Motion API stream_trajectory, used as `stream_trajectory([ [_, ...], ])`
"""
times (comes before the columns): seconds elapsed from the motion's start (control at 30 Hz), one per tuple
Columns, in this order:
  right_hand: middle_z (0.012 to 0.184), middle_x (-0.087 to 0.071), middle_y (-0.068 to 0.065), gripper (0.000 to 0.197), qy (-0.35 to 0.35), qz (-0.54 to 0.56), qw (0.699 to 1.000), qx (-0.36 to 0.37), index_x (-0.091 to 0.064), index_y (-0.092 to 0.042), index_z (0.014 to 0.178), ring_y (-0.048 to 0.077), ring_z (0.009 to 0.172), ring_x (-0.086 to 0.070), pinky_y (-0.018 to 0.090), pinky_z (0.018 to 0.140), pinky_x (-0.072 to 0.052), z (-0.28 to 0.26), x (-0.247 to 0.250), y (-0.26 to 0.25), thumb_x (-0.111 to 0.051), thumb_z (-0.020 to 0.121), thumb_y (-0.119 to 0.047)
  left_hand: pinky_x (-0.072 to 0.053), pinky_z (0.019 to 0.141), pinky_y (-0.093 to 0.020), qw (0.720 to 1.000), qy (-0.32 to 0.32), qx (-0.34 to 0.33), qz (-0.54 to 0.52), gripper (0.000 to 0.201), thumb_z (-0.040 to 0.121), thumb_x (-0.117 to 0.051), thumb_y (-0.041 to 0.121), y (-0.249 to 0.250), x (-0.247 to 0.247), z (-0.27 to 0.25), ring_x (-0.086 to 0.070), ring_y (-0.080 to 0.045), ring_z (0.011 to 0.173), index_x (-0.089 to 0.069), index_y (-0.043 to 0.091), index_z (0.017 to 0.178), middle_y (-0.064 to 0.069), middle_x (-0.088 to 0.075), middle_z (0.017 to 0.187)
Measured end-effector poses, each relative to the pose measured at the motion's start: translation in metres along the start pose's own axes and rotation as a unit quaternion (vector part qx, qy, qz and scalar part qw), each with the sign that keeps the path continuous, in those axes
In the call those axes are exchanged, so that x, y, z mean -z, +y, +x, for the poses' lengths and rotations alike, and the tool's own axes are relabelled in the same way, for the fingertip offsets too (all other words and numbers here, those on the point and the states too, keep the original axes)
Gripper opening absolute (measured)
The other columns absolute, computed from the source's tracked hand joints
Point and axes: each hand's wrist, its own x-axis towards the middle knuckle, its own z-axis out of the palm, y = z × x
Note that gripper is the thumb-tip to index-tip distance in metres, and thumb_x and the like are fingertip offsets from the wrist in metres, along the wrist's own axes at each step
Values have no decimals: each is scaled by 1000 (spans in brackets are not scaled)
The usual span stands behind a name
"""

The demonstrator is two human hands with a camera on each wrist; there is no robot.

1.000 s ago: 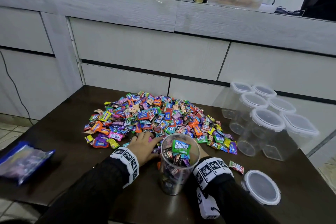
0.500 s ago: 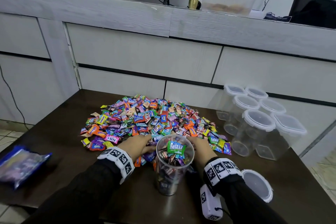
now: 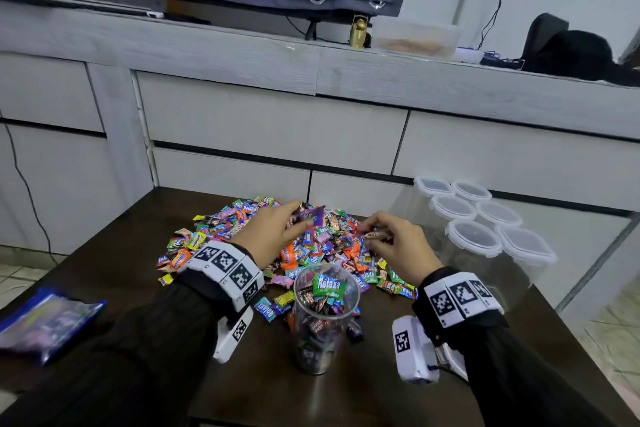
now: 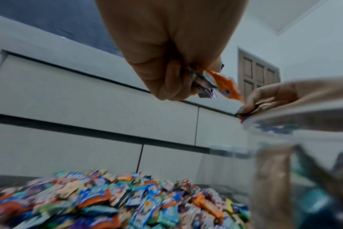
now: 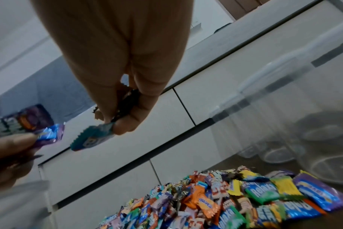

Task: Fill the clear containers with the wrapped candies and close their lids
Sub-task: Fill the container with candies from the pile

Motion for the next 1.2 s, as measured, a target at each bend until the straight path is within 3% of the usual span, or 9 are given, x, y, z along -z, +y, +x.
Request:
stream_trajectory([
  [0.1, 86, -68, -4, 13, -1, -5, 1000, 16, -65, -11, 93, 10, 66, -66, 9, 60, -48, -2, 5, -11, -66, 84, -1, -34, 52, -23, 999, 32, -27, -8, 27, 98, -49, 41, 22, 6, -2, -52, -14, 64, -49, 15, 95, -1, -56, 73],
  [0.2, 88, -68, -2, 13, -6, -15, 1000, 16, -64, -13, 92, 14, 70, -67, 17, 66, -52, -5, 5, -16, -67, 84, -4, -28, 50, -17, 998, 24, -51, -16, 24, 98, -50, 40, 41, -1, -11, -45, -5, 59, -46, 18, 91, 6, -49, 69],
  [0.33, 93, -68, -3, 18, -10, -50, 999, 12, -64, -18, 92, 8, 74, -64, 12, 69, -48, -9, 4, -14, -67, 83, -3, -39, 66, -27, 995, -38, -86, 29, 22, 98, -47, 42, 52, -20, -25, -53, -16, 81, -41, 22, 94, 7, -52, 88],
  [0.57, 95, -70, -1, 19, -15, -53, 998, -8, -66, -15, 95, 12, 72, -67, 21, 70, -52, -14, 7, -6, -65, 82, -1, -47, 87, -43, 980, -86, -94, 155, 43, 99, -43, 47, 49, -34, -31, -57, -29, 106, -43, 16, 128, -7, -55, 119],
  [0.7, 93, -69, 0, 19, -15, -59, 998, -10, -66, -15, 95, 13, 72, -67, 25, 72, -53, -14, 8, -5, -65, 83, -1, -50, 76, -42, 970, -61, -127, 198, 36, 96, -43, 48, 48, -35, -33, -57, -24, 96, -48, 17, 115, -3, -58, 102],
  [0.8, 89, -68, 0, 17, -18, -54, 998, -14, -65, -15, 95, 13, 68, -66, 22, 67, -53, -15, 8, -4, -65, 84, -2, -49, 78, -39, 973, -56, -129, 185, 37, 92, -45, 45, 45, -33, -33, -55, -22, 94, -53, 16, 115, -2, -59, 100],
  [0.9, 87, -65, -1, 16, -18, -44, 999, -21, -66, -15, 94, 12, 65, -65, 17, 63, -50, -15, 9, -2, -65, 85, -2, -43, 76, -36, 971, -65, -144, 177, 29, 91, -47, 40, 43, -29, -32, -47, -20, 84, -52, 15, 103, -3, -56, 91],
  [1.0, 90, -65, -3, 16, -14, -45, 998, -28, -66, -16, 95, 11, 69, -66, 17, 66, -52, -15, 9, -3, -65, 85, -3, -31, 72, -32, 964, -72, -166, 195, 31, 88, -46, 38, 40, -27, -34, -41, -18, 80, -55, 15, 106, -1, -51, 86],
  [1.2, 90, -67, -1, 17, -15, -44, 999, -12, -66, -14, 95, 14, 73, -65, 16, 68, -49, -13, 6, -11, -66, 83, -2, -41, 83, -37, 952, -99, -180, 226, 46, 80, -45, 42, 42, -21, -35, -48, -22, 93, -60, 14, 114, -5, -54, 99],
])
